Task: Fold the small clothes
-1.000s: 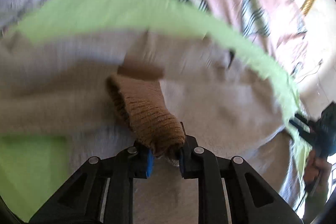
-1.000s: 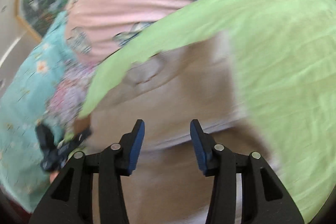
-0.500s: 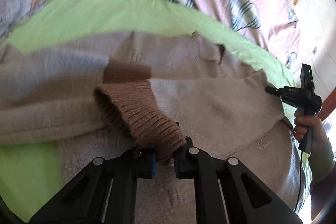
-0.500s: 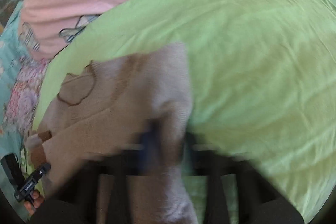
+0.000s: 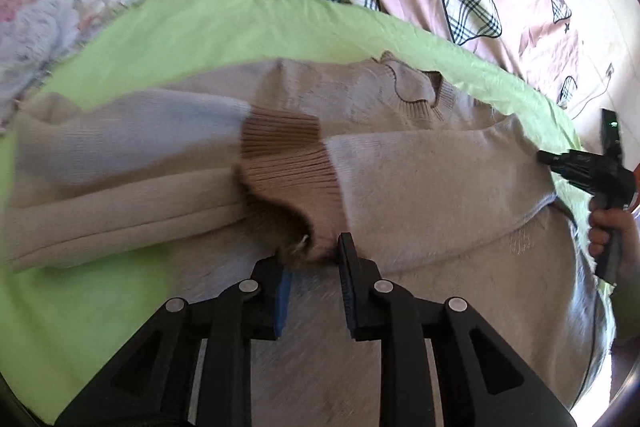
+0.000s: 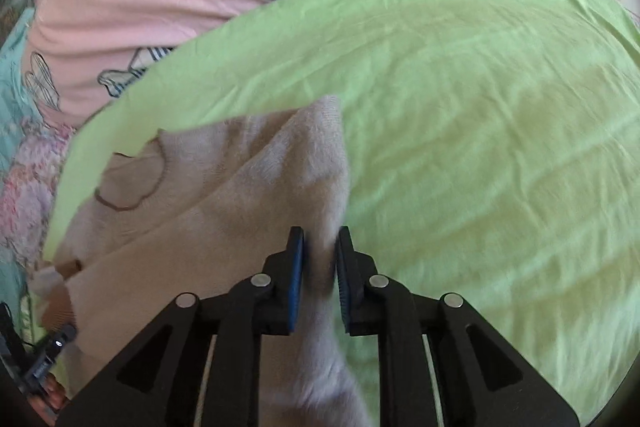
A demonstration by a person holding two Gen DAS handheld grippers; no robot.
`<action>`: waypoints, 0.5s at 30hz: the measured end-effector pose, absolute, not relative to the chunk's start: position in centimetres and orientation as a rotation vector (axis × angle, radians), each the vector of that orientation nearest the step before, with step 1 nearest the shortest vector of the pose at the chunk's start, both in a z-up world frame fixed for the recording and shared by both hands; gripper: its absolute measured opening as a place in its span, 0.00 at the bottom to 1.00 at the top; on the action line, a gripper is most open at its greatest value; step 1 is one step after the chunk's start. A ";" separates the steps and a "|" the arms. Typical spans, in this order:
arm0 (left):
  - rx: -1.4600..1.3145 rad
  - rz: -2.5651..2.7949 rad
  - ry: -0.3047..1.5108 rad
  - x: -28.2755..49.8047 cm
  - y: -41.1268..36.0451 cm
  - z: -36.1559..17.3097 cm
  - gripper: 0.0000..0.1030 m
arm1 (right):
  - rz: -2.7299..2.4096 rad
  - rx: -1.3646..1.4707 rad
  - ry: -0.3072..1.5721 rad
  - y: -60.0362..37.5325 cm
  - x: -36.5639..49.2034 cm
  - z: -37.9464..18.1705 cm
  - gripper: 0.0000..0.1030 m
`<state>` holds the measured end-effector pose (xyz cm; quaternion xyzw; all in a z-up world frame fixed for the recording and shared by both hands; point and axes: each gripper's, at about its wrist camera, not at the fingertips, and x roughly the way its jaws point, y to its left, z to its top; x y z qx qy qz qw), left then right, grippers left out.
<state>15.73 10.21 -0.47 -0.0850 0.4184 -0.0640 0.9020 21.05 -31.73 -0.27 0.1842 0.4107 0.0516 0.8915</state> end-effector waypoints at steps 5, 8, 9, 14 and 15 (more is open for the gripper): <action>-0.076 -0.119 0.803 14.1 11.6 1.7 0.26 | 0.209 0.392 0.816 -29.0 15.8 0.9 0.39; -0.013 -0.108 0.784 14.8 12.6 2.6 0.37 | 0.303 0.445 0.849 -26.4 13.3 0.4 0.39; 0.009 -0.134 0.779 15.1 13.1 2.8 0.45 | 0.324 0.446 0.860 -25.7 12.5 0.1 0.39; 0.186 -0.214 0.859 17.1 13.1 1.1 0.63 | 0.400 0.483 0.921 -22.6 9.5 -1.3 0.40; 0.230 -0.208 0.862 17.3 12.9 0.7 0.70 | 0.406 0.488 0.929 -22.2 9.2 -1.5 0.40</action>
